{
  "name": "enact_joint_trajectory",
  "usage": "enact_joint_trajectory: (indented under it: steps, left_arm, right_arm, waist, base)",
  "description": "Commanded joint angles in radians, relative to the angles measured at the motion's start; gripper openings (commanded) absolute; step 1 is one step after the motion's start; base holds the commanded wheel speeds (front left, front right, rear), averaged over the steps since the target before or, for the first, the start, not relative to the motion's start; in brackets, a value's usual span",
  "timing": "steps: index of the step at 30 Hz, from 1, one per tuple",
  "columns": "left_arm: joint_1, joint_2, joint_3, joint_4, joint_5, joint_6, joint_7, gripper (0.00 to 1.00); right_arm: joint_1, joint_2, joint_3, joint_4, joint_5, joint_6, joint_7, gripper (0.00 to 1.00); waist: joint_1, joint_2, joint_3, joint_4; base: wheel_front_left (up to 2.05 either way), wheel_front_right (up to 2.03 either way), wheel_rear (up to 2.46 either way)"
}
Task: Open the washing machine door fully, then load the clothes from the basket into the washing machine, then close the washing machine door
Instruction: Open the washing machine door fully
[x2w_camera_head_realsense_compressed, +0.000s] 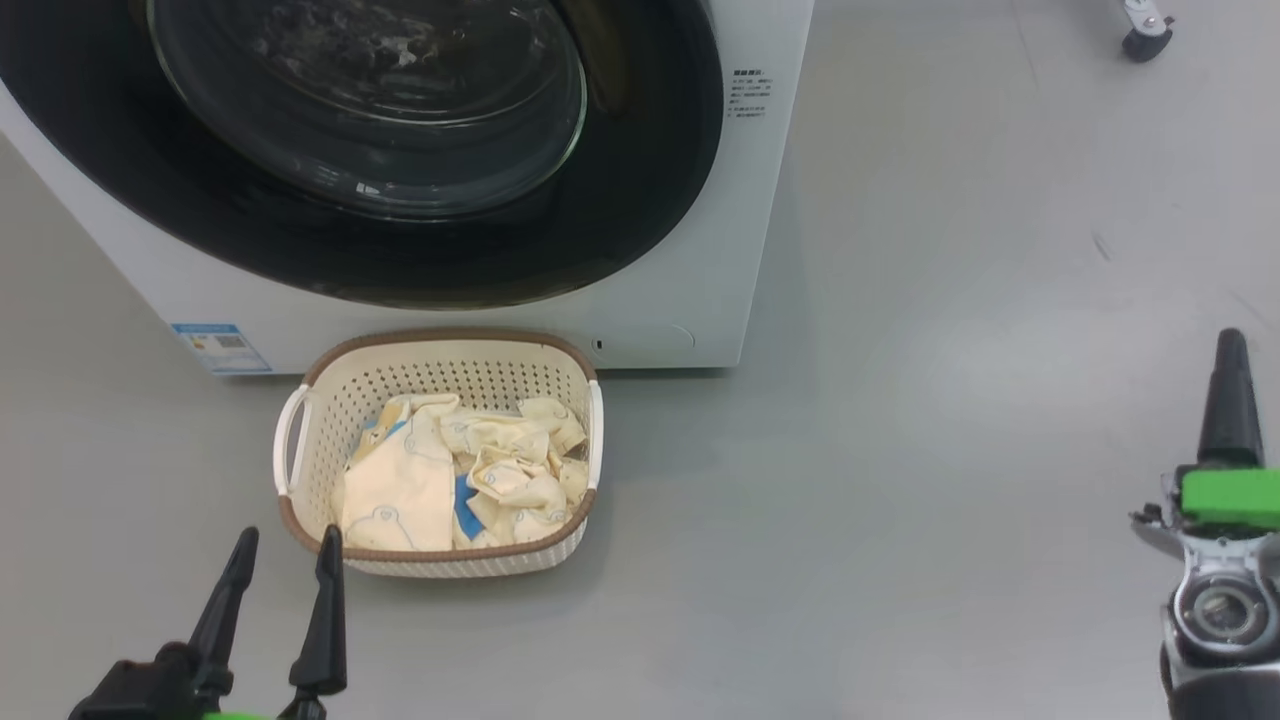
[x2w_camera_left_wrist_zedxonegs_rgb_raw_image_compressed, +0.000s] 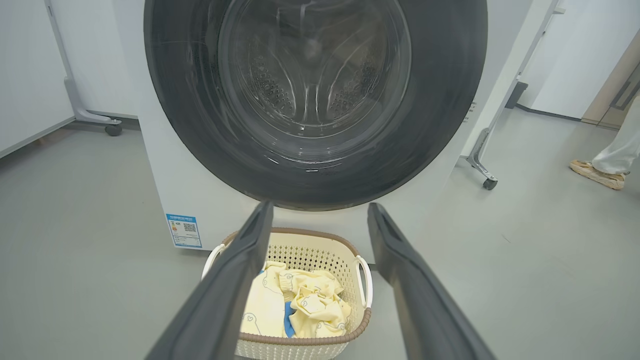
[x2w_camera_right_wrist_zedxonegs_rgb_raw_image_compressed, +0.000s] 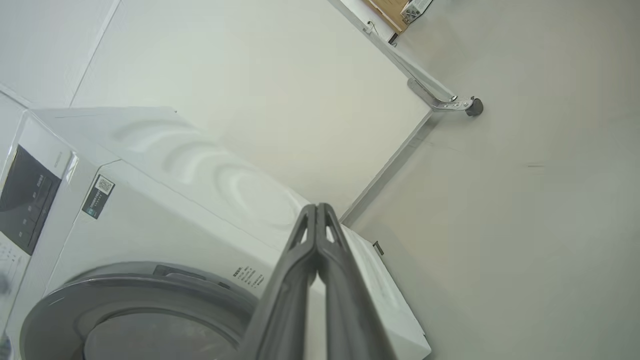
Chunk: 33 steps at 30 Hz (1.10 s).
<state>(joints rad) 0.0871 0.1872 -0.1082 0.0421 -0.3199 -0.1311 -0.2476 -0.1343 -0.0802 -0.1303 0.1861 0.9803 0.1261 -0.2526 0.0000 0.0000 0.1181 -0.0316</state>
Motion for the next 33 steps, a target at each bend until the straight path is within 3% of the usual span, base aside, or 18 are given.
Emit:
enact_joint_trajectory:
  steps: [1, 5, 9, 15, 24, 33]
  left_arm:
    - [-0.037, 0.024, 0.034, -0.040, -0.005, 0.000, -0.014, 1.00]
    - [-0.045, 0.032, 0.031, -0.049, -0.008, 0.000, -0.014, 1.00]
    - [-0.059, 0.043, 0.027, -0.056, -0.009, 0.000, -0.014, 1.00]
    - [-0.081, 0.058, 0.028, -0.068, -0.009, 0.000, -0.014, 1.00]
    - [-0.106, 0.063, 0.020, -0.080, -0.013, 0.000, -0.014, 1.00]
    - [-0.111, 0.052, 0.007, -0.080, -0.013, 0.000, -0.014, 1.00]
  right_arm:
    - [-0.066, -0.042, 0.025, -0.023, 0.075, 0.005, -0.009, 0.00]
    - [-0.128, -0.104, 0.079, -0.008, 0.307, 0.005, -0.002, 0.00]
    - [-0.196, -0.147, 0.094, -0.033, 0.524, 0.005, 0.076, 0.00]
    - [-0.300, -0.155, 0.013, -0.056, 0.707, 0.005, 0.235, 0.00]
    - [-0.444, -0.123, -0.063, -0.021, 0.724, 0.005, 0.489, 0.00]
    - [-0.572, -0.095, -0.071, 0.025, 0.654, 0.005, 0.595, 0.00]
  waist:
    - [0.0000, 0.0000, 0.025, 0.001]
    - [0.0000, 0.0000, 0.070, 0.002]
    - [0.0000, 0.0000, 0.124, 0.006]
    - [0.0000, 0.0000, 0.197, 0.026]
    - [0.0000, 0.0000, 0.258, 0.076]
    - [0.0000, 0.0000, 0.295, 0.133]
  base:
    - [0.00, 0.00, 0.00]
    - [0.00, 0.00, 0.00]
    - [0.00, 0.00, 0.00]
    - [0.00, 0.00, 0.00]
    - [0.00, 0.00, 0.00]
    - [0.00, 0.00, 0.00]
